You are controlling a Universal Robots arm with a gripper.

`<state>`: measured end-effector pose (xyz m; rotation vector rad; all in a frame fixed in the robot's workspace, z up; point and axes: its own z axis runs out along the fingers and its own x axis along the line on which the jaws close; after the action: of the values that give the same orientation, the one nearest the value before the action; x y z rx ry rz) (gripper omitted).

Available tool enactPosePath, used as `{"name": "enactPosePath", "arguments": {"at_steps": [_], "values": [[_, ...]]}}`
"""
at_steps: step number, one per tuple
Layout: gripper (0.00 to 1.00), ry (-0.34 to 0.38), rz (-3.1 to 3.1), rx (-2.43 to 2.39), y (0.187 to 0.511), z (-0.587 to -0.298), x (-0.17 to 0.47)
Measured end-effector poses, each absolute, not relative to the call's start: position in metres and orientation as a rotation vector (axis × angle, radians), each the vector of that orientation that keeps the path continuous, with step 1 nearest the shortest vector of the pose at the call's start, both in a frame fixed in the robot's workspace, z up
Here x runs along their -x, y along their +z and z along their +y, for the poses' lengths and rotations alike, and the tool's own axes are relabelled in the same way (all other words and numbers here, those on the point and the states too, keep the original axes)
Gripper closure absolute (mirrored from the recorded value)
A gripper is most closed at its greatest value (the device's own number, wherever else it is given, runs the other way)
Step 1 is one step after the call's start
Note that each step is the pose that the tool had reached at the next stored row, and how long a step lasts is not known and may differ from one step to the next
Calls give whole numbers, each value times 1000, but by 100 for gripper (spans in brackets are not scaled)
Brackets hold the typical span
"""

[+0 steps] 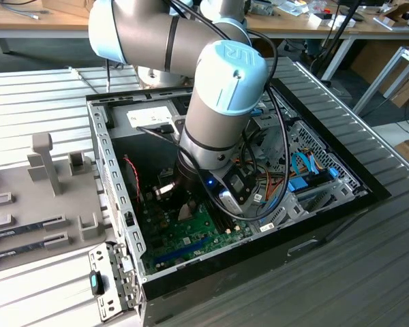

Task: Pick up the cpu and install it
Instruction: 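Place the cpu into insertion slot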

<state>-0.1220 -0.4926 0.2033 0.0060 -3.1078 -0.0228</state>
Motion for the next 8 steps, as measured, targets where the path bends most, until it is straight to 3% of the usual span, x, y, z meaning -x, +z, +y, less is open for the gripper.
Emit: {"name": "enactPosePath", "arguments": {"at_steps": [8], "values": [[58, -28, -3108, -6, 204, -493, 122]]}}
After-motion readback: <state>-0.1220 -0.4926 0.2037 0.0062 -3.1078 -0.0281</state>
